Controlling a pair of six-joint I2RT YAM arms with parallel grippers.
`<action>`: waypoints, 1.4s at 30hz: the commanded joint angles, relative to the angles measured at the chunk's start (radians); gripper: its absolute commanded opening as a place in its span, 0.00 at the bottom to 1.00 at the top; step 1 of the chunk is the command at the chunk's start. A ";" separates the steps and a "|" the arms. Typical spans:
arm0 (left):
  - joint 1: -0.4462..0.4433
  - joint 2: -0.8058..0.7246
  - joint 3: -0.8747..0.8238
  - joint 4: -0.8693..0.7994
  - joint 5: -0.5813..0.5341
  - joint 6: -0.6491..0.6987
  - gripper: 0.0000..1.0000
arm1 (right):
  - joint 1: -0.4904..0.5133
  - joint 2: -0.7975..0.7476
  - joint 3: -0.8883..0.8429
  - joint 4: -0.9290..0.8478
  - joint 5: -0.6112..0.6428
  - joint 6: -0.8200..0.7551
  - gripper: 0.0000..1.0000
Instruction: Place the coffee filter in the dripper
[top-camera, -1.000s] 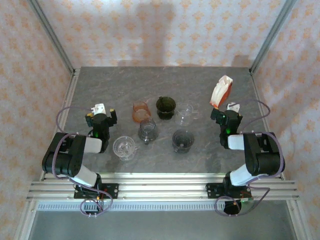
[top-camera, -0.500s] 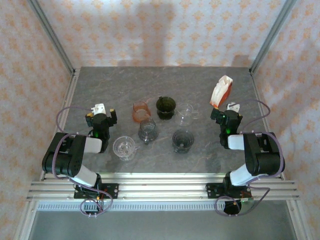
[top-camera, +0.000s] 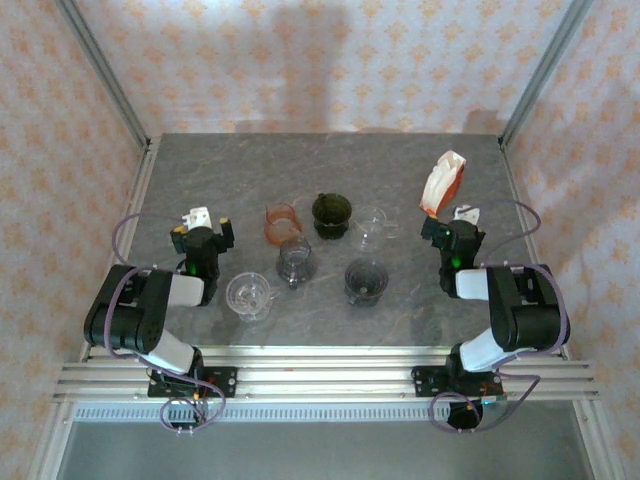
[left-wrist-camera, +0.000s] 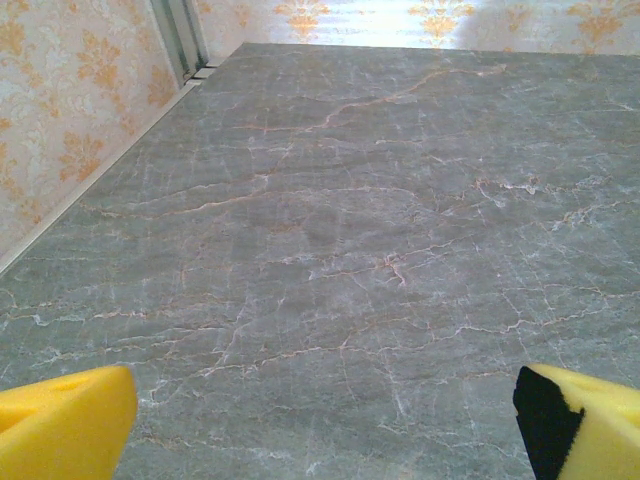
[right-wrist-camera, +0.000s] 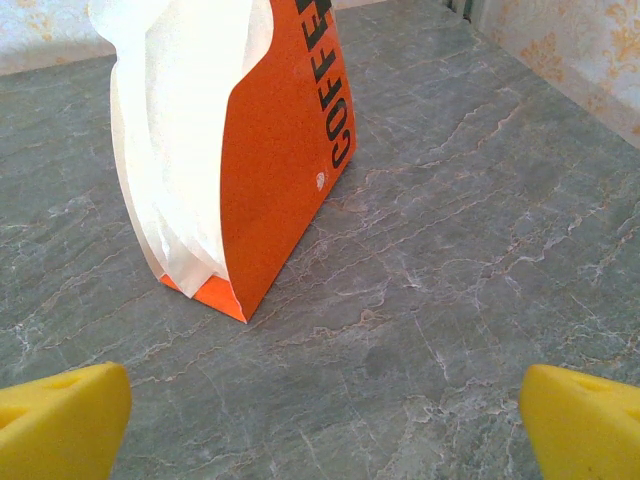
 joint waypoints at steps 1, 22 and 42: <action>-0.004 0.003 0.021 0.024 -0.005 0.017 1.00 | -0.005 0.002 0.012 0.006 -0.001 -0.012 0.99; -0.003 -0.018 -0.012 0.062 -0.074 -0.014 1.00 | -0.006 -0.023 0.029 -0.039 -0.008 -0.008 0.99; -0.006 -0.333 0.165 -0.412 -0.180 -0.076 1.00 | 0.039 -0.331 0.159 -0.594 0.256 0.189 0.99</action>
